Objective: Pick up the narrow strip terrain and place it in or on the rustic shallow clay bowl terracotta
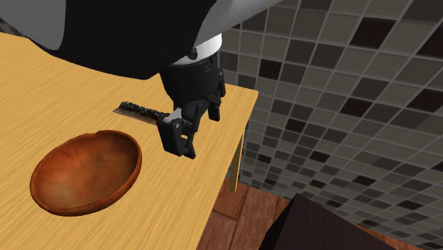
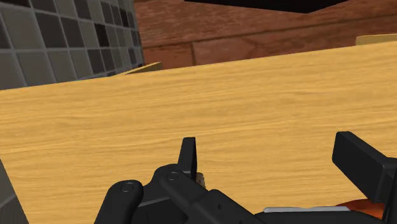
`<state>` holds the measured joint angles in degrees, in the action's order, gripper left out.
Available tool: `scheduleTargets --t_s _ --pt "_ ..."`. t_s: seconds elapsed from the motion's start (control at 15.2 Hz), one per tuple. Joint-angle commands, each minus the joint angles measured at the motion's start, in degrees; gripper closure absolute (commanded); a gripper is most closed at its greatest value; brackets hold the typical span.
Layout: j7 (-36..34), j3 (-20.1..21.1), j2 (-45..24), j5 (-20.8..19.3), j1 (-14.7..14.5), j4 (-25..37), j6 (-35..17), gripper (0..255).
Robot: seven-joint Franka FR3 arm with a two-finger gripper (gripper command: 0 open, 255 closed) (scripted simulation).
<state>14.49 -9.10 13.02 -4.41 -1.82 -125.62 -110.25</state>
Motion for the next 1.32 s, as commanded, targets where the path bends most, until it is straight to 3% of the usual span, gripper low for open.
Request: scheduleTargets --t_s 0.0,0.46,0.92,1.25 --pt "1.62 -0.53 -4.1 0.65 -0.1 3.41 -1.47 0" --pt "6.95 -1.33 -18.73 3.99 0.22 16.41 -5.43 0" --pt "11.5 -0.66 -33.97 7.56 1.79 33.8 -5.5 0" --pt "11.67 -0.51 -35.32 7.82 1.9 31.88 -8.75 0"
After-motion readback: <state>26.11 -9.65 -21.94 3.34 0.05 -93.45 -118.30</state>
